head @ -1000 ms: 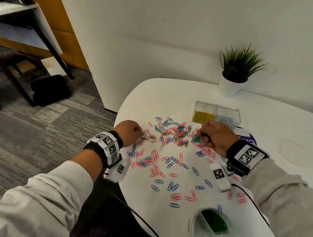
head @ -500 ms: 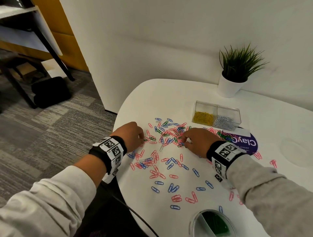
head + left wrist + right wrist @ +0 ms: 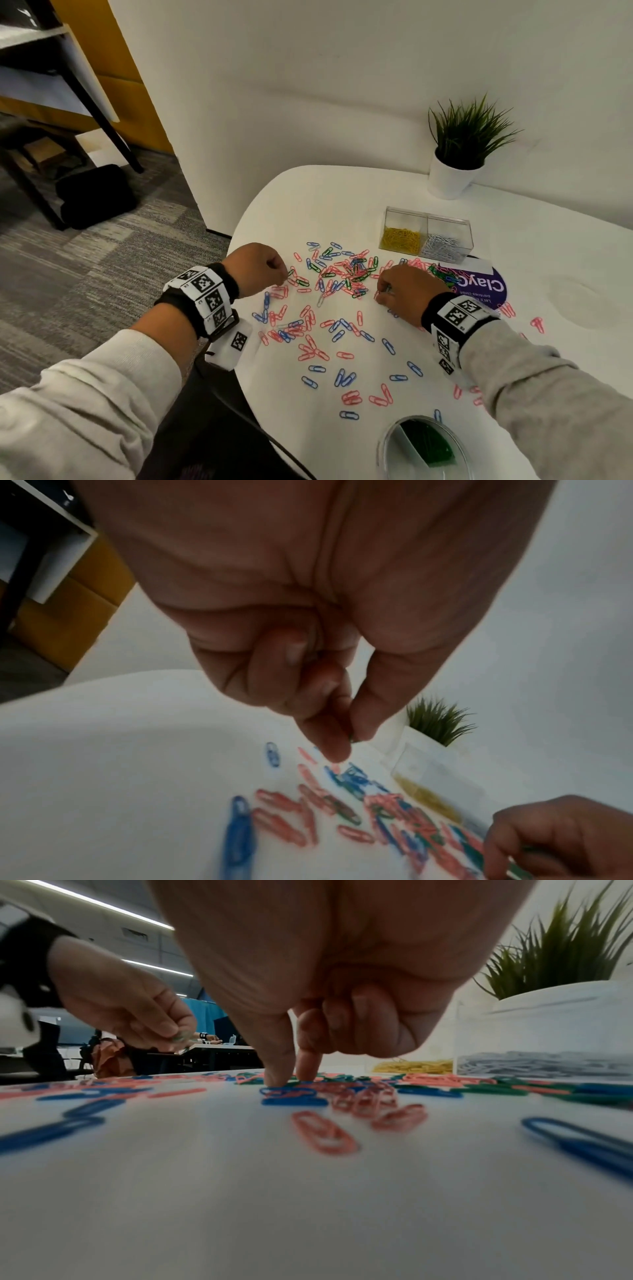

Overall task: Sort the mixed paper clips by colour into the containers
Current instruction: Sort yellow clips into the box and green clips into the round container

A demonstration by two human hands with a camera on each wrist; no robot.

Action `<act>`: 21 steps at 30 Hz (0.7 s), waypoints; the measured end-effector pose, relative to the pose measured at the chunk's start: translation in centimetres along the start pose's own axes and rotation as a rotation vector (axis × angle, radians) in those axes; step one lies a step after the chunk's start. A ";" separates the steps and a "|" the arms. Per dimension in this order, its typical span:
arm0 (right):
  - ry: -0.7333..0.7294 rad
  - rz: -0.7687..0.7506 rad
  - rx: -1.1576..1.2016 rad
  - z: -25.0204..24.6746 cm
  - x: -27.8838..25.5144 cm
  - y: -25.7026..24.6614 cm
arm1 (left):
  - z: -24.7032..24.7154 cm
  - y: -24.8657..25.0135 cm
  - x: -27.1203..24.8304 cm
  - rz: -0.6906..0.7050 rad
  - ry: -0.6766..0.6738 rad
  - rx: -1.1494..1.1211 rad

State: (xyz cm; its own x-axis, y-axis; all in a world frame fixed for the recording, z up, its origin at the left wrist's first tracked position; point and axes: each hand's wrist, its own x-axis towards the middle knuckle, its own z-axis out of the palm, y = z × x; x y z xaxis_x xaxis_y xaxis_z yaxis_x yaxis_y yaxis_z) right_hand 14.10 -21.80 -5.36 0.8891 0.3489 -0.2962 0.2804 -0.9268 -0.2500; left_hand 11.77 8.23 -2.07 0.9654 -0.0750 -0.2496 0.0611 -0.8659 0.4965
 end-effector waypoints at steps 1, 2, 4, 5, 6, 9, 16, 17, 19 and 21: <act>0.001 -0.008 -0.007 0.1 -0.3 0.0 | -0.2 0.7 -0.3 0.021 -0.006 -0.013; 0.000 -0.011 -0.006 0.2 -0.6 0.0 | -0.4 1.4 -0.5 0.044 -0.006 -0.018; -0.008 0.003 0.027 0.3 -1.1 0.1 | -0.6 2.8 -1.2 0.099 0.013 -0.015; -0.018 0.015 0.046 0.4 -1.3 0.0 | -0.7 3.5 -1.5 0.124 0.024 -0.020; -0.036 0.024 0.058 0.4 -1.5 0.0 | -0.7 4.2 -2.0 0.142 0.026 -0.032; -0.062 0.018 0.036 0.7 -2.3 -0.2 | -0.3 6.5 -3.6 0.210 -0.024 -0.002; -0.054 0.023 0.006 0.9 -3.8 -0.3 | 2.6 10.8 -9.3 0.393 -0.224 0.120; -0.068 0.022 0.001 0.9 -4.1 -0.4 | 3.3 11.2 -10.1 0.427 -0.249 0.125; -0.103 0.008 -0.034 0.6 -4.4 -0.7 | 5.0 11.9 -11.5 0.503 -0.271 0.115; -0.131 0.002 -0.073 0.4 -4.8 -0.8 | 6.6 12.7 -12.5 0.586 -0.277 0.103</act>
State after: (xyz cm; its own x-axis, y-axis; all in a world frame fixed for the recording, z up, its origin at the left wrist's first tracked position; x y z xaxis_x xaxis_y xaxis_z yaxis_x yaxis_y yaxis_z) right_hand 9.47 -22.63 -4.12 0.8361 0.3580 -0.4155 0.3088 -0.9334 -0.1828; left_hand -1.22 -5.10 1.90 0.7296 -0.6615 -0.1734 -0.4932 -0.6847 0.5366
